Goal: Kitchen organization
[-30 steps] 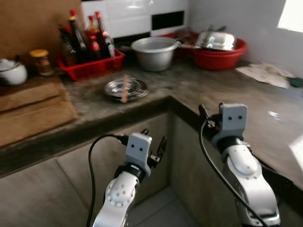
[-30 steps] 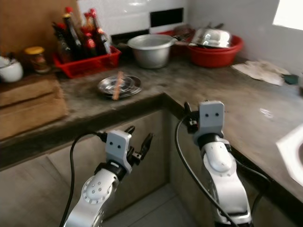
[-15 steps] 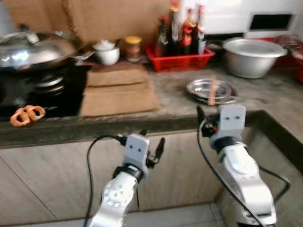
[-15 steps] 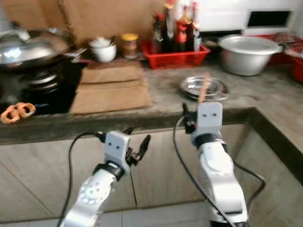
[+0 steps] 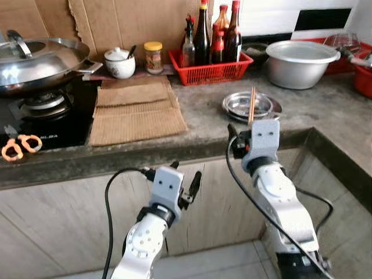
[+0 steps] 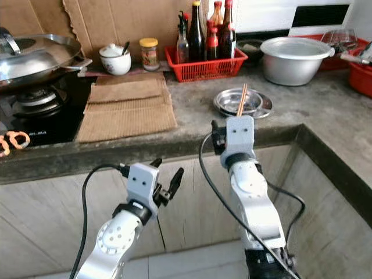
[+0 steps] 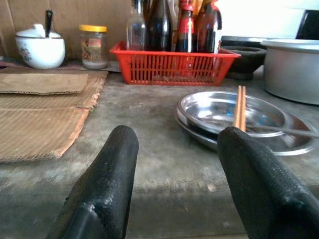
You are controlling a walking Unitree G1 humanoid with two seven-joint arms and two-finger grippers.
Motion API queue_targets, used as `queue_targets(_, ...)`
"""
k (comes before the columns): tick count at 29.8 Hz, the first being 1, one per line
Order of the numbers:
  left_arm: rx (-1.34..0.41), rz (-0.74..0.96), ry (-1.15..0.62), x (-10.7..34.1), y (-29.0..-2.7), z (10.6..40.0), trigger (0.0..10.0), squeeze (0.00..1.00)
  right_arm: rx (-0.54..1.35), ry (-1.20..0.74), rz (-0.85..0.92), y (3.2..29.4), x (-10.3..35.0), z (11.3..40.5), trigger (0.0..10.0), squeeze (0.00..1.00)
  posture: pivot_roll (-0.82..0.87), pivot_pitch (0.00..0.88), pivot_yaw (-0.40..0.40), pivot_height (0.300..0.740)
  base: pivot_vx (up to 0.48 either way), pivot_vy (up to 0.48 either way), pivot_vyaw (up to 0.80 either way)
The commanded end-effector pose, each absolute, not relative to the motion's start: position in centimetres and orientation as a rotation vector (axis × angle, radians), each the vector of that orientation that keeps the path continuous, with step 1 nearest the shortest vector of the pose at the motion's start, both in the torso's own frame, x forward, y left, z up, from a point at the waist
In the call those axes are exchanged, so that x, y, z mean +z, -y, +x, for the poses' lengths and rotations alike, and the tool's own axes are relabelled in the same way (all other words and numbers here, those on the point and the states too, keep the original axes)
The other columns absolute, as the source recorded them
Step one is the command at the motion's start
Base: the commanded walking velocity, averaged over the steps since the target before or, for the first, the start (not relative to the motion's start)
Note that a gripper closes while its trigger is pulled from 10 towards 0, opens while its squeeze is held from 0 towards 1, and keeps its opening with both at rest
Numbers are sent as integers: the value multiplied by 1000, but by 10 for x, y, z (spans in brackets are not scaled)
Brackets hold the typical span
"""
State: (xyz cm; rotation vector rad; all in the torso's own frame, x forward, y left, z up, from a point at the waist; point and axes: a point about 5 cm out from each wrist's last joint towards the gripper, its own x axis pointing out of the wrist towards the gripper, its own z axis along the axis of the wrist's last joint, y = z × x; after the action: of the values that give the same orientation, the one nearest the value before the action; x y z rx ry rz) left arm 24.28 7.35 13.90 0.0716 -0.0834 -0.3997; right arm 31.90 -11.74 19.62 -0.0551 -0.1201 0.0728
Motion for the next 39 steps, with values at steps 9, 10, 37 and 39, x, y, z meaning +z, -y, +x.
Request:
queue_targets(9,-396,65,75,142,-74,233,10000,0,-5,168,-86,113,207,339,10000,137,156,91,-49,740,0,0,0)
queue_targets(10,-398,62,75,142,-74,232,10000,0,-20,177,-91,114,209,340,10000,0,157,91,-49,740,0,0,0)
queue_targets(37,-453,23,79,145,-64,223,10000,0,-102,108,5,115,199,363,10000,0,158,90,-54,740,0,0,0)
queue_targets(39,-449,18,78,145,-65,223,10000,0,-111,108,20,115,201,365,10000,0,160,93,-56,740,0,0,0)
